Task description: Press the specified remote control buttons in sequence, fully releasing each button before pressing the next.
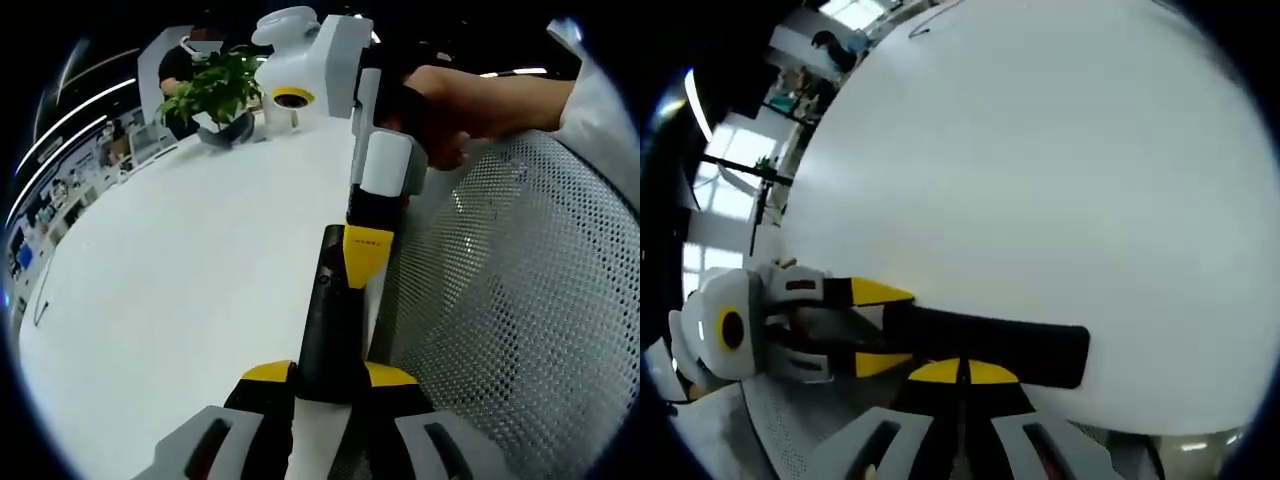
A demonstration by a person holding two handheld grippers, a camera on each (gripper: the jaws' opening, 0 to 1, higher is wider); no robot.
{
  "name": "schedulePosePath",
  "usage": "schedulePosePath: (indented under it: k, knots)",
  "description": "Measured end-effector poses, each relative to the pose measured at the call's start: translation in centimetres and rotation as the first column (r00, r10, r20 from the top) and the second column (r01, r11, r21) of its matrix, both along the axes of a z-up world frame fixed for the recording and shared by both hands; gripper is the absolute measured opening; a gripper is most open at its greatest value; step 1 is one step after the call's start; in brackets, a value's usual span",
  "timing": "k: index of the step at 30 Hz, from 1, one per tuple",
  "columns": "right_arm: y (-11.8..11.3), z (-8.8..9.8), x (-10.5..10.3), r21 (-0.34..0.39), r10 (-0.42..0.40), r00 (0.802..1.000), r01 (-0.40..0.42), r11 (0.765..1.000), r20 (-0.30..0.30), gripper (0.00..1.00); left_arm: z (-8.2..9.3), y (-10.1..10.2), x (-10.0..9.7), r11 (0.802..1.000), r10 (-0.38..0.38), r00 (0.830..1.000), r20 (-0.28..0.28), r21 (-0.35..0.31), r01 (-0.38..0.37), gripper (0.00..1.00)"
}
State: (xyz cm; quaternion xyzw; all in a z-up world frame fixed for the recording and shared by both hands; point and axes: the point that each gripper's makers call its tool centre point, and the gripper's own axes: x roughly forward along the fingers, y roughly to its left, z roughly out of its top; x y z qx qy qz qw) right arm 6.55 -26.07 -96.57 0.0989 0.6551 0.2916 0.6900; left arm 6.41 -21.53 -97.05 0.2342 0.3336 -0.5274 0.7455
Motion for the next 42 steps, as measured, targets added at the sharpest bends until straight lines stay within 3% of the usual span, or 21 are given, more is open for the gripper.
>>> schedulePosePath:
  k: [5,9,15,22,27,42]
  knots:
    - [0.1,0.1,0.0,-0.019,0.031,0.999,-0.03,0.999,0.016,0.0,0.0,0.0,0.0,1.0,0.001,1.0,0.001,0.001,-0.001,0.25]
    - [0.0,0.2,0.3,0.035,-0.046,0.998,0.048,0.998,-0.043,0.0,0.0,0.1,0.1,1.0,0.002,1.0,0.001,0.0,-0.002,0.25]
    - [0.7,0.5,0.7,0.069,-0.053,0.998,0.054,0.996,-0.015,0.0,0.0,0.2,0.1,1.0,0.002,1.0,0.001,0.0,-0.002,0.25]
    - [1.4,1.1,1.3,0.143,-0.09,0.996,0.093,0.985,-0.024,0.0,0.0,0.0,0.2,1.0,0.002,1.0,0.001,-0.001,-0.002,0.25]
    - [1.4,0.9,1.5,0.129,-0.093,0.996,0.092,0.987,0.001,0.0,0.0,0.0,0.2,1.0,0.002,1.0,0.001,-0.003,-0.002,0.25]
    - [1.9,0.8,1.0,0.135,-0.059,0.998,0.06,0.989,-0.009,0.0,0.1,0.1,0.1,1.0,0.003,1.0,0.001,-0.003,-0.003,0.25]
